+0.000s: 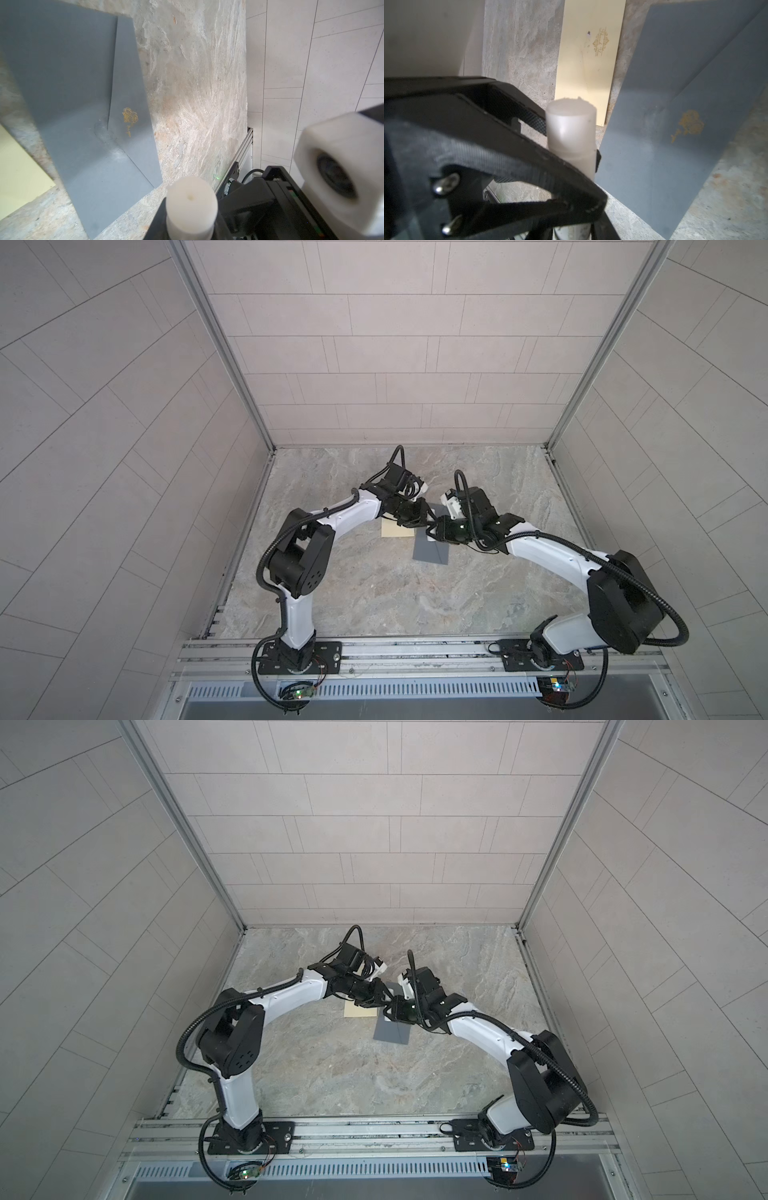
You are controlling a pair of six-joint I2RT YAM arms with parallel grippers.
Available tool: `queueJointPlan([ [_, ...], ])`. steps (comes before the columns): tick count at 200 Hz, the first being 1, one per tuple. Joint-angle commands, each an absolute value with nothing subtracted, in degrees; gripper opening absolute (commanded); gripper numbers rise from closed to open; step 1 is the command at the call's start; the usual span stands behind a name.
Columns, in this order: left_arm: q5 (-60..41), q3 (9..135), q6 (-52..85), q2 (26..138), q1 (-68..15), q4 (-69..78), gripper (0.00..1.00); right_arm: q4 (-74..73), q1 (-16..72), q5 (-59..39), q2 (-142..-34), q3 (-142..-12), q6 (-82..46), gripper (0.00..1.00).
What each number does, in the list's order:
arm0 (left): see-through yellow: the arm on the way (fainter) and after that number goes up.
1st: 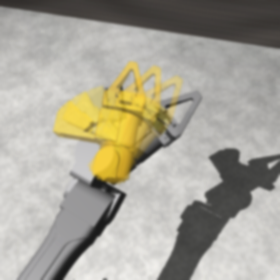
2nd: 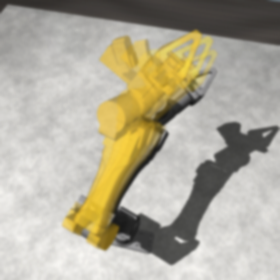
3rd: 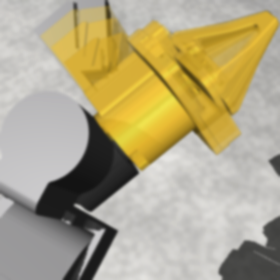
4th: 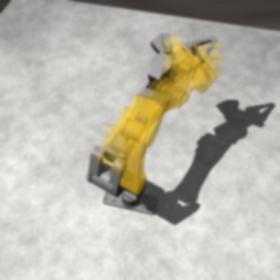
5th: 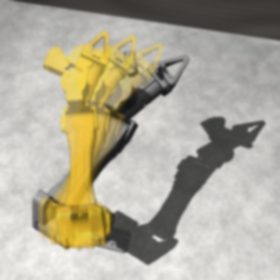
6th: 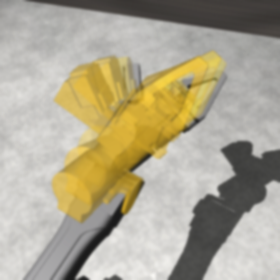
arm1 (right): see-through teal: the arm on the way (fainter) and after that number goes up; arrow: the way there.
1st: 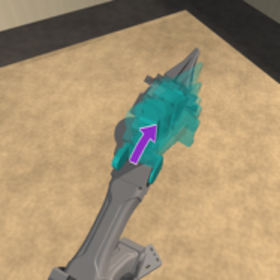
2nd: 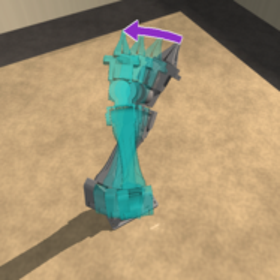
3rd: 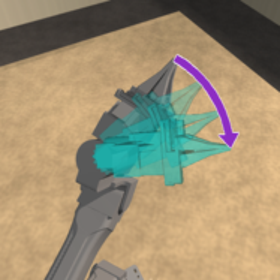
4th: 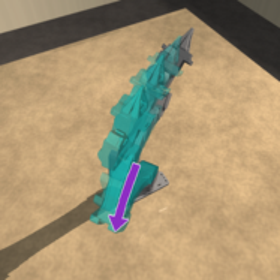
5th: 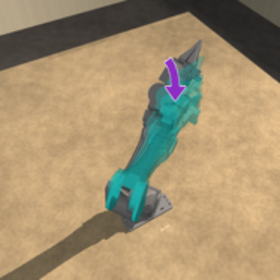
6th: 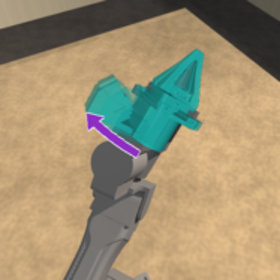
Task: Place the letter into the envelope and seal it
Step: 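Lift the glue stick toward the white cap held in the left gripper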
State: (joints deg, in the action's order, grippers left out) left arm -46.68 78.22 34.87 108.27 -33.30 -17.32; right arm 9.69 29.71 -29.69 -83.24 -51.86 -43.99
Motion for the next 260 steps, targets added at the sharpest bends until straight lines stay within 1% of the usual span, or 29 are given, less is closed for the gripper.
queueJointPlan([
  [1, -46.92, 77.21, 39.59, 104.88, -32.96, -10.87, 0.00, 7.49, 29.64, -29.67, -82.60, -52.74, -45.00, 0.35],
  [30, -47.32, 77.78, 40.11, 104.41, -32.87, -11.27, 0.00, 7.23, 29.31, -29.00, -81.91, -52.90, -45.00, 0.36],
  [35, -47.16, 77.79, 40.24, 104.40, -32.87, -11.47, 0.00, 7.15, 29.26, -29.04, -81.85, -52.89, -45.00, 0.35],
  [45, -46.86, 77.61, 40.47, 104.49, -32.83, -11.60, 0.00, 6.97, 29.16, -28.96, -81.79, -52.91, -45.05, 0.29],
  [64, -45.08, 77.68, 40.95, 104.28, -32.48, -13.33, 0.00, 7.36, 29.18, -27.50, -81.26, -53.20, -45.09, 0.10],
  [76, -42.87, 78.21, 41.22, 104.08, -32.21, -15.47, 0.00, 9.07, 29.55, -24.30, -80.49, -53.73, -44.62, 0.06],
  [94, -40.96, 79.42, 44.68, 104.34, -31.95, -18.11, 0.00, 16.81, 32.31, -13.49, -79.65, -57.14, -41.59, 0.04],
  [116, -40.59, 80.34, 49.29, 105.57, -32.01, -18.50, 0.00, 28.77, 38.32, 6.82, -81.32, -63.47, -39.26, 0.02],
  [137, -41.34, 80.90, 52.59, 106.57, -31.97, -18.20, 0.00, 38.69, 44.44, 24.30, -86.22, -69.38, -38.30, 0.02],
  [161, -42.42, 81.38, 54.44, 107.30, -32.04, -17.76, 0.00, 47.05, 50.08, 38.63, -92.58, -74.88, -39.31, 0.04],
  [195, -42.87, 81.40, 54.58, 107.58, -32.00, -17.91, 0.00, 56.09, 55.30, 51.99, -99.71, -81.02, -40.55, 0.06],
  [207, -42.95, 81.25, 54.64, 107.59, -31.90, -17.84, 0.00, 56.47, 55.80, 53.20, -100.06, -81.67, -40.47, 0.08],
  [215, -42.89, 81.04, 54.67, 107.62, -31.95, -17.73, 0.00, 54.02, 55.82, 52.34, -99.00, -80.72, -39.03, 0.10],
  [223, -42.93, 80.73, 54.59, 107.52, -31.90, -17.21, 0.00, 49.96, 55.77, 50.05, -96.99, -78.72, -36.61, 0.18],
  [225, -42.90, 80.70, 54.54, 107.45, -31.93, -17.20, 0.00, 48.83, 55.67, 48.92, -96.23, -78.28, -35.92, 0.22],
  [229, -42.78, 80.56, 54.43, 107.39, -31.90, -17.06, 0.00, 46.26, 55.39, 46.23, -94.73, -77.01, -34.24, 0.30],
  [241, -42.51, 80.22, 54.00, 107.11, -31.95, -16.44, 0.00, 37.43, 54.04, 34.62, -89.34, -72.79, -28.73, 0.48],
  [248, -42.54, 80.01, 53.72, 106.92, -31.95, -15.95, 0.00, 32.63, 52.91, 27.44, -85.84, -69.75, -27.08, 0.56],
  [260, -43.16, 79.73, 53.44, 106.66, -32.00, -14.90, 0.00, 25.68, 49.64, 13.73, -79.31, -65.25, -26.27, 0.63],
])
